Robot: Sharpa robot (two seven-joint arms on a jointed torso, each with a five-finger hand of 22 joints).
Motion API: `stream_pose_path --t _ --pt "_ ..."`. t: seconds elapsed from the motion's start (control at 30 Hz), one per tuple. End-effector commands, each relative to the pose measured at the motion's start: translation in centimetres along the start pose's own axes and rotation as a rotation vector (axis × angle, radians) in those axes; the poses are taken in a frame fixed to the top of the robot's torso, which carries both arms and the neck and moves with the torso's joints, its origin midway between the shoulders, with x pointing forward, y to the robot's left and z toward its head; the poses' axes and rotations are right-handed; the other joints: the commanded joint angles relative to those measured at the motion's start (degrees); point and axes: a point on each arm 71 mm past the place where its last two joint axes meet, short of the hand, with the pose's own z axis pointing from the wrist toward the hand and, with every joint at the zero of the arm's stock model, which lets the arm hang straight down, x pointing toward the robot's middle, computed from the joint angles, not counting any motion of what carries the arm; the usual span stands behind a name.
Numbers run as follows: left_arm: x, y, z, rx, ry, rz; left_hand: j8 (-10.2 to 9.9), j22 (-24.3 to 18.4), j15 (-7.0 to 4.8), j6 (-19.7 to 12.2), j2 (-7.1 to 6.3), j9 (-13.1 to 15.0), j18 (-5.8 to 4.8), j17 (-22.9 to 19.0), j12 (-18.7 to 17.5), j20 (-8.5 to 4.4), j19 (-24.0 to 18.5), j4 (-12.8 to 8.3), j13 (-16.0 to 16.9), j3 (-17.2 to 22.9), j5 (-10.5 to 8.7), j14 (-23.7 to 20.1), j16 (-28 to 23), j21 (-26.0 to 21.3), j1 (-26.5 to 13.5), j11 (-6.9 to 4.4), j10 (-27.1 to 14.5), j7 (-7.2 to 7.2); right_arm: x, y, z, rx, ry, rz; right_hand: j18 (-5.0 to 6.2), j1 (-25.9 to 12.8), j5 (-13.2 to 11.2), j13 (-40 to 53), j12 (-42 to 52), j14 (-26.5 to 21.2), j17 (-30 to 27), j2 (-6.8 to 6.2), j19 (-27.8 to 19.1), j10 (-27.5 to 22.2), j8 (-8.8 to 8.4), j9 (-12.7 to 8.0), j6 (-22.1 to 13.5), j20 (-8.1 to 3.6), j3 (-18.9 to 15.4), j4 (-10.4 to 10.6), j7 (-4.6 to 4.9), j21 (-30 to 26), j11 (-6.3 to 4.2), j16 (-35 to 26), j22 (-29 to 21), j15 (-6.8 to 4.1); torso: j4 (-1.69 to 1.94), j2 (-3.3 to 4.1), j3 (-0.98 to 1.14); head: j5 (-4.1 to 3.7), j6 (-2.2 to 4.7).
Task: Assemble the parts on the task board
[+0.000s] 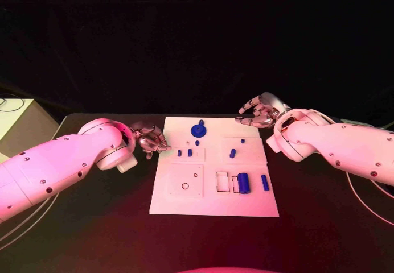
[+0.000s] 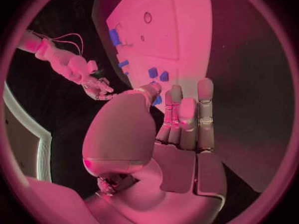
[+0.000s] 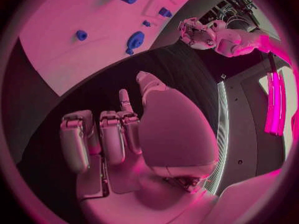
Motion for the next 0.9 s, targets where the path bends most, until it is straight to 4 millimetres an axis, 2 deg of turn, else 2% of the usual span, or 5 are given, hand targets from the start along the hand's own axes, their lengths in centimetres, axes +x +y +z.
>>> stream_pose_path --t 0.03,0.1,0.23,0.57,0.9 --pt "-0.9 -1.5 -0.2 0.215 -0.113 -0.136 -2.8 -1.9 1.11 1.0 -1.40 -2.3 0.70 -7.1 -3.0 0.68 -1.8 -2.9 -2.9 5.5 0.03 -6.3 -5.4 -2.6 4.3 1.07 -2.2 1.47 0.0 0.1 0.0 -0.038 -0.005 0.019 -0.12 -0.2 0.2 12.4 -0.8 6.0 15.1 0.28 5.5 3.3 0.37 0.1 -0.3 -0.42 0.1 -0.2 0.04 -0.6 -0.37 0.4 14.3 -0.31 -0.12 0.11 -0.01 -0.08 0.28" --pt "-1.3 -2.0 -0.1 0.278 -0.156 -0.120 -5.7 -1.4 1.58 1.4 -2.39 -4.4 0.78 -13.0 -5.8 0.95 -3.4 -5.4 -5.9 8.7 -0.30 -11.7 -9.6 -2.6 5.2 1.59 -2.9 1.95 -0.1 0.1 0.0 -0.049 -0.015 0.029 0.81 0.3 0.3 10.4 -2.7 5.6 13.9 0.31 3.9 1.4 0.65 0.2 -0.5 -0.52 0.8 -0.2 -0.01 -4.0 -0.48 -0.2 11.7 -0.45 -0.05 0.08 -0.04 -0.14 0.35" --pt "-1.3 -3.1 0.1 0.366 -0.211 -0.051 -9.9 0.7 1.39 3.1 -2.07 -7.2 0.89 -15.9 -9.1 0.97 -4.9 -9.1 -9.9 9.9 -0.43 -11.8 -10.1 -0.3 5.0 1.68 -2.2 1.77 -0.1 0.1 0.1 -0.067 -0.040 0.045 2.42 1.2 0.5 4.8 -8.4 4.5 10.2 0.00 0.9 -3.7 1.26 0.3 -0.4 -0.86 2.8 -0.3 -0.24 -10.5 -0.80 -2.1 6.8 -0.79 0.00 0.04 0.01 -0.20 0.51" --pt "0.5 -5.8 1.9 0.489 -0.229 0.170 -14.5 -1.8 2.07 5.1 -5.29 -9.4 0.72 -17.6 -12.9 2.14 -5.2 -6.6 -13.7 4.1 -1.56 -12.6 -8.6 -4.1 -0.7 2.02 -2.6 0.93 -0.1 0.2 0.3 -0.117 -0.093 0.098 9.57 2.2 2.4 -29.5 -44.5 -4.4 -13.3 -3.44 -12.9 -22.6 2.69 0.6 0.4 -1.95 14.1 -1.1 -0.71 -53.1 -1.53 -23.2 -24.4 -1.56 -0.08 0.18 -0.02 -0.36 0.90" --pt "2.5 -7.0 4.4 0.484 -0.209 0.368 -17.9 -1.5 1.59 8.0 -4.89 -10.5 0.76 -16.2 -14.6 1.72 -3.2 -7.6 -15.8 3.9 -0.85 -10.8 -4.3 -3.6 2.5 1.56 -0.6 -0.14 0.0 0.6 0.3 -0.154 -0.109 0.123 10.00 0.9 2.2 -40.0 -55.1 -11.1 -29.6 -4.21 -14.6 -21.2 2.33 0.5 -0.1 -1.44 16.8 -4.1 -0.23 -64.5 -1.13 -46.4 -33.0 -1.18 0.00 0.19 0.00 -0.83 1.21"
